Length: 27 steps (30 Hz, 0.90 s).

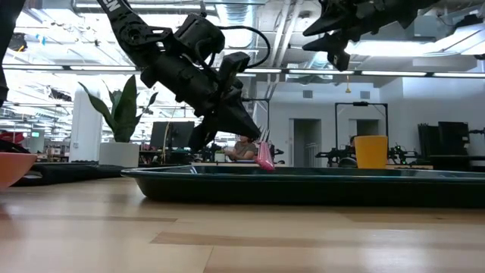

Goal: Pick and place plate/cup/fork/spoon on tray
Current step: Put the pink fork on the black tray

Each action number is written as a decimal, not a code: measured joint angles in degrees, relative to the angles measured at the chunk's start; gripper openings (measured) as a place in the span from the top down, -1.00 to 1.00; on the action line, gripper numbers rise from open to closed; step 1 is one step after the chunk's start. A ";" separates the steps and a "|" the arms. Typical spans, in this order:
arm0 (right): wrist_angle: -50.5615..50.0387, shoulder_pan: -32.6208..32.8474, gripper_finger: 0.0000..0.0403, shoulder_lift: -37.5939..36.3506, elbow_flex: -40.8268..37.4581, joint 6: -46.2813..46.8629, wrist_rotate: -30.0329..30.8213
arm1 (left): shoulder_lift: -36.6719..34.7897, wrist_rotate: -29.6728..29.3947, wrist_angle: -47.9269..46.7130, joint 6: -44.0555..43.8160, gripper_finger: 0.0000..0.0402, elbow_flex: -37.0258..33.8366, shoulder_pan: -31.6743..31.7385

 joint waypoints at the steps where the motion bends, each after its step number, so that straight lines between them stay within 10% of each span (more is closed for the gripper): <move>1: 0.30 0.04 0.21 0.26 0.01 0.01 0.00 | 0.00 -1.04 -0.46 0.21 1.00 0.00 -0.13; 27: 0.47 0.28 0.25 0.74 0.00 0.02 0.00 | -0.09 -3.55 7.68 -2.02 1.00 -6.96 -1.55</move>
